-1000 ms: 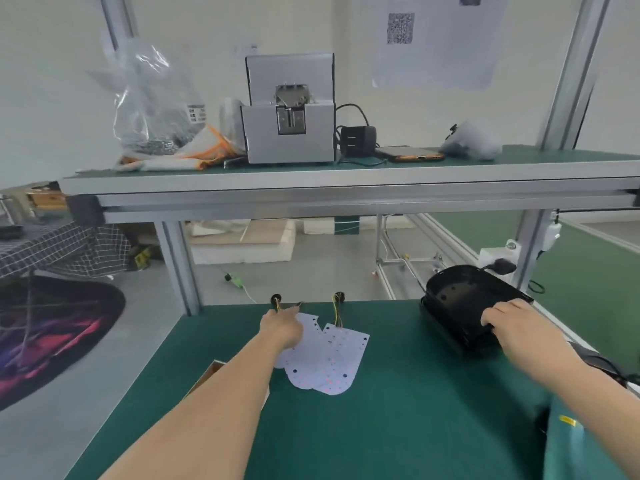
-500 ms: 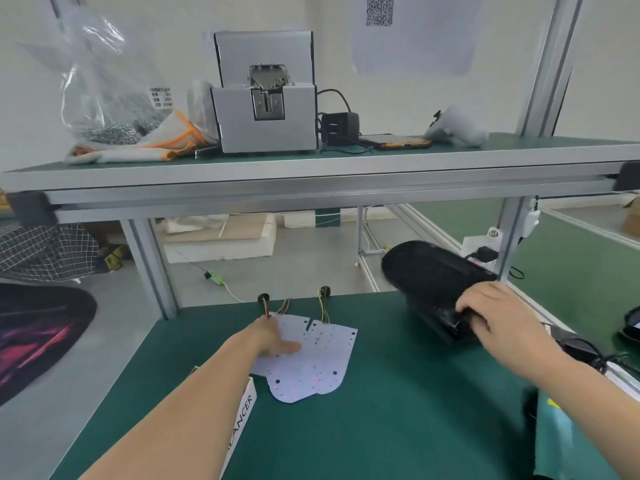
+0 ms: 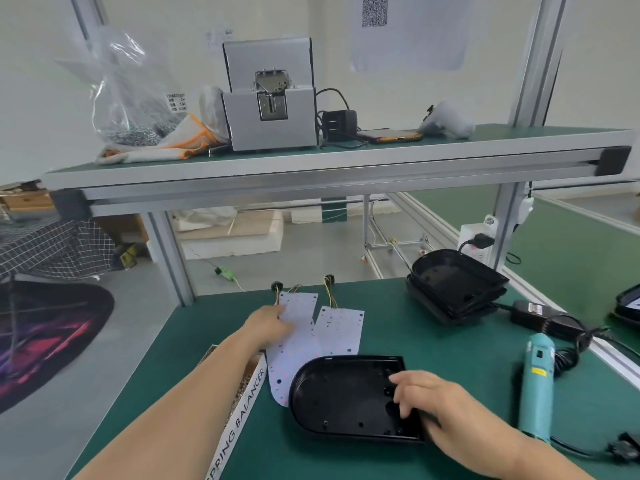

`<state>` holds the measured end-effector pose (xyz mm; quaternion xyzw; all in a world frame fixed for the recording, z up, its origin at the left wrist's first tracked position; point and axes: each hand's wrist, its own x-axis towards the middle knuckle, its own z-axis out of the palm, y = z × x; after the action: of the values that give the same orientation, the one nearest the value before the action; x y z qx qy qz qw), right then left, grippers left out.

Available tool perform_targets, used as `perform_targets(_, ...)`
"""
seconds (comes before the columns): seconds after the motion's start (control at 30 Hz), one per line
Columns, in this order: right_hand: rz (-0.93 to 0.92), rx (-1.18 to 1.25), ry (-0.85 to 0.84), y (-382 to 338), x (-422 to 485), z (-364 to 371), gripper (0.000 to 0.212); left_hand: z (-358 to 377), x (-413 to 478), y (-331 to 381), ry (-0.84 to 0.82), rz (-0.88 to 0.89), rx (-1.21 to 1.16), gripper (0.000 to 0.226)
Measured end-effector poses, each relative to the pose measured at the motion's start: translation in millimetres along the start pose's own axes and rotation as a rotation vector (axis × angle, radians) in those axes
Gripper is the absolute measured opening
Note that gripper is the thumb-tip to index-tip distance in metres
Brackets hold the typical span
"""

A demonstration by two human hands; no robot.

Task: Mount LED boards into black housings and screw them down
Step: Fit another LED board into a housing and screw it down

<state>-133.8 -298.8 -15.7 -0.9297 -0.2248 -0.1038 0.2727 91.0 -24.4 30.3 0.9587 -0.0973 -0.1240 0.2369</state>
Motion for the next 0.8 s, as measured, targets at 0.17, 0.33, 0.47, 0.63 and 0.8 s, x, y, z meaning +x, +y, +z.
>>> perform_targets(0.17, 0.081, 0.001, -0.030, -5, -6, -3, 0.048, -5, -9, 6, 0.383, 0.048, -0.405, 0.028)
perform_targets(0.33, 0.111, -0.027, -0.072, -13, -9, -5, 0.057, -11, -27, 16, 0.449, 0.088, -0.561, 0.034)
perform_targets(0.47, 0.062, -0.041, 0.025, -19, -13, -8, 0.061, -22, -48, 27, 0.529, 0.190, -0.593, 0.042)
perform_targets(0.63, 0.126, 0.035, 0.288, -31, -3, -14, 0.052, -44, -85, 58, 0.744, 0.471, -0.490, 0.044)
perform_targets(0.8, 0.327, 0.237, 0.532, -50, 48, -35, 0.062, -61, -132, 91, 0.746, 0.867, -0.370, 0.025)
